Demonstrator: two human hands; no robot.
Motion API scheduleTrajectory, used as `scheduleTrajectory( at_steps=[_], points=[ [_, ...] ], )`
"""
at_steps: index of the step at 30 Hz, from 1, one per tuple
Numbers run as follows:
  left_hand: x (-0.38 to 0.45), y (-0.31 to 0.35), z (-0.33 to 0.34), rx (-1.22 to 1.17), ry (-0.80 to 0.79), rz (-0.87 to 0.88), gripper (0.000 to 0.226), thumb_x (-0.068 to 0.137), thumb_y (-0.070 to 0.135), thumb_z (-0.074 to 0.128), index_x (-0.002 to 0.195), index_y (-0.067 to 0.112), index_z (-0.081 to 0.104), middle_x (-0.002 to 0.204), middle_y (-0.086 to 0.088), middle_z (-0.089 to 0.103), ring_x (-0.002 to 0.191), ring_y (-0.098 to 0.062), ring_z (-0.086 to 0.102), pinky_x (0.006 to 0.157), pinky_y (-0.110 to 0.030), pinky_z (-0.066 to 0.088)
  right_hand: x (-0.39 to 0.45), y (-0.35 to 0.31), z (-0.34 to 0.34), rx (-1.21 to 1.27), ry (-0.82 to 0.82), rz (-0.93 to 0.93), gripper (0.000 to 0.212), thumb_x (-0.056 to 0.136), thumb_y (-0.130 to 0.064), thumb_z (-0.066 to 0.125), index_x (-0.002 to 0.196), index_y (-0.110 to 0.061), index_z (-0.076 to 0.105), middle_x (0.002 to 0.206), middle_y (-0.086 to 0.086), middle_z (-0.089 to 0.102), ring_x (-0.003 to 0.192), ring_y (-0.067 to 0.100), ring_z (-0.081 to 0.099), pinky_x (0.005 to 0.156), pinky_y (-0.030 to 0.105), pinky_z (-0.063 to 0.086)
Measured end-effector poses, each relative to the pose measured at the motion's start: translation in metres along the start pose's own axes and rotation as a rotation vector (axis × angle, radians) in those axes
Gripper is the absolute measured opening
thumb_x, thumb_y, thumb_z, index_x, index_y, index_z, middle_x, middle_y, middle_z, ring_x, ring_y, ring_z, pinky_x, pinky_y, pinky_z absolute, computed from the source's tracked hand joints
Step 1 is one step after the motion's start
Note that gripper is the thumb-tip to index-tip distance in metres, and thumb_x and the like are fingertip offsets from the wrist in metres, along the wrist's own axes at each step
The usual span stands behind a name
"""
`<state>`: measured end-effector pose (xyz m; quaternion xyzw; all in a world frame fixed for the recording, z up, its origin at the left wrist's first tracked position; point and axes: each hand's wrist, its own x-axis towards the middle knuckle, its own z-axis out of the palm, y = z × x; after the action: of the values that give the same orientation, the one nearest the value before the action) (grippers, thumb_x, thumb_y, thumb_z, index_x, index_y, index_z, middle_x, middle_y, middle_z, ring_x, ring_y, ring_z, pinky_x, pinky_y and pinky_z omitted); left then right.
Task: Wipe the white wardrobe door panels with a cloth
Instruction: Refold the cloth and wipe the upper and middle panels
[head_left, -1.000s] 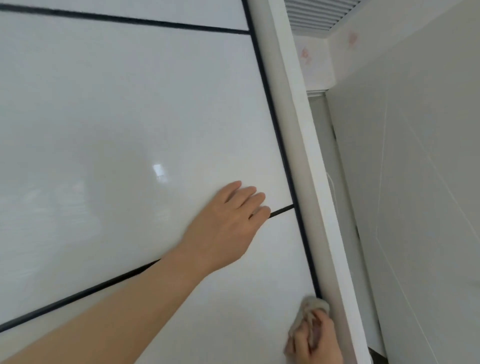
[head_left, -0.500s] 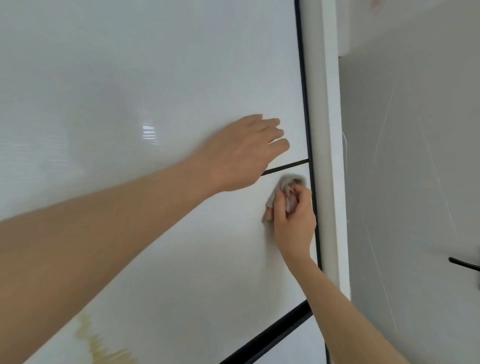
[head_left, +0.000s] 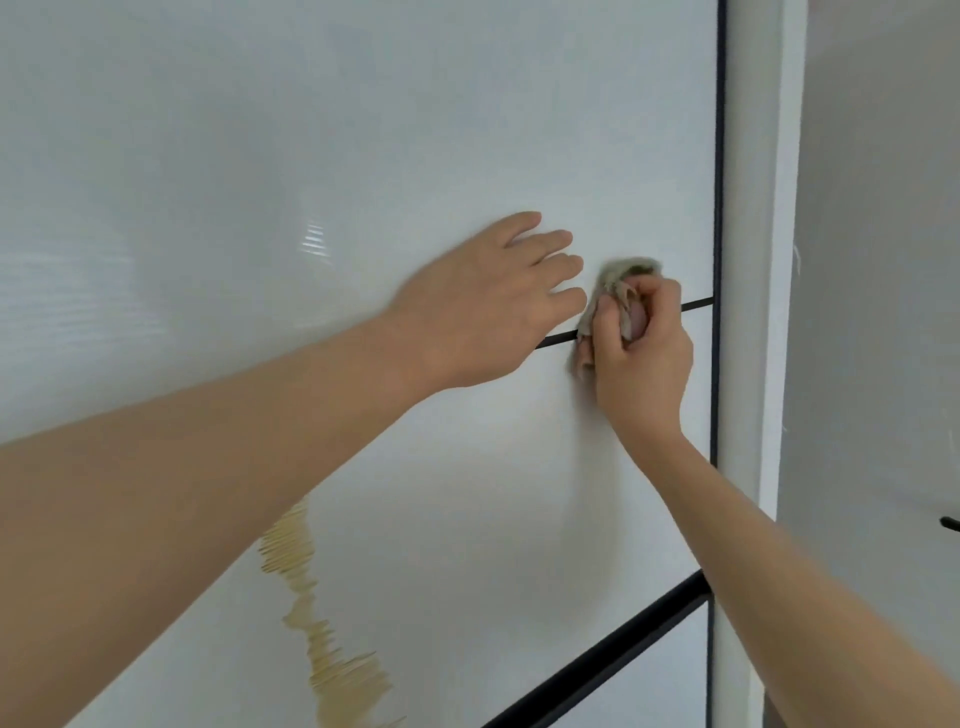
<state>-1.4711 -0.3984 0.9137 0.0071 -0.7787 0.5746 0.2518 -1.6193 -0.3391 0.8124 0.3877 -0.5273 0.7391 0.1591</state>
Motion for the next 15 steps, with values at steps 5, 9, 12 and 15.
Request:
scheduleTrajectory(
  at_steps=[5, 9, 12, 15],
  points=[
    [-0.002, 0.001, 0.003, 0.032, -0.006, -0.002, 0.031, 0.097, 0.015, 0.045, 0.123, 0.016, 0.062, 0.136, -0.01, 0.059, 0.141, -0.031, 0.042, 0.121, -0.048, 0.025, -0.119, 0.081, -0.008, -0.052, 0.146, 0.275, 0.024, 0.105, -0.02, 0.052, 0.097, -0.042, 0.045, 0.078, 0.007, 0.066, 0.056, 0.01, 0.061, 0.053, 0.014, 0.045],
    [-0.001, 0.002, 0.001, 0.044, -0.067, -0.007, 0.034, 0.101, 0.019, 0.038, 0.128, 0.017, 0.057, 0.144, -0.01, 0.052, 0.146, -0.032, 0.034, 0.123, -0.048, 0.018, -0.211, 0.137, -0.035, -0.301, 0.035, 0.558, 0.012, 0.101, -0.028, 0.044, 0.113, -0.031, 0.044, 0.075, -0.002, 0.068, 0.071, 0.025, 0.067, 0.076, 0.041, 0.056],
    [-0.001, 0.001, -0.002, 0.027, -0.058, -0.006, 0.034, 0.099, 0.016, 0.04, 0.126, 0.016, 0.059, 0.141, -0.011, 0.055, 0.143, -0.032, 0.039, 0.122, -0.049, 0.023, -0.151, 0.099, -0.027, -0.296, -0.02, 0.334, 0.025, 0.101, -0.02, 0.049, 0.105, -0.043, 0.04, 0.063, -0.004, 0.064, 0.06, 0.018, 0.065, 0.071, 0.047, 0.055],
    [0.0, 0.002, -0.007, -0.027, 0.001, -0.02, 0.04, 0.094, 0.01, 0.039, 0.13, 0.012, 0.057, 0.132, -0.011, 0.061, 0.134, -0.032, 0.049, 0.118, -0.047, 0.031, -0.058, 0.01, 0.001, -0.087, -0.129, -0.014, 0.027, 0.098, -0.018, 0.055, 0.101, -0.041, 0.039, 0.067, -0.017, 0.064, 0.057, 0.005, 0.061, 0.063, 0.027, 0.047]
  ],
)
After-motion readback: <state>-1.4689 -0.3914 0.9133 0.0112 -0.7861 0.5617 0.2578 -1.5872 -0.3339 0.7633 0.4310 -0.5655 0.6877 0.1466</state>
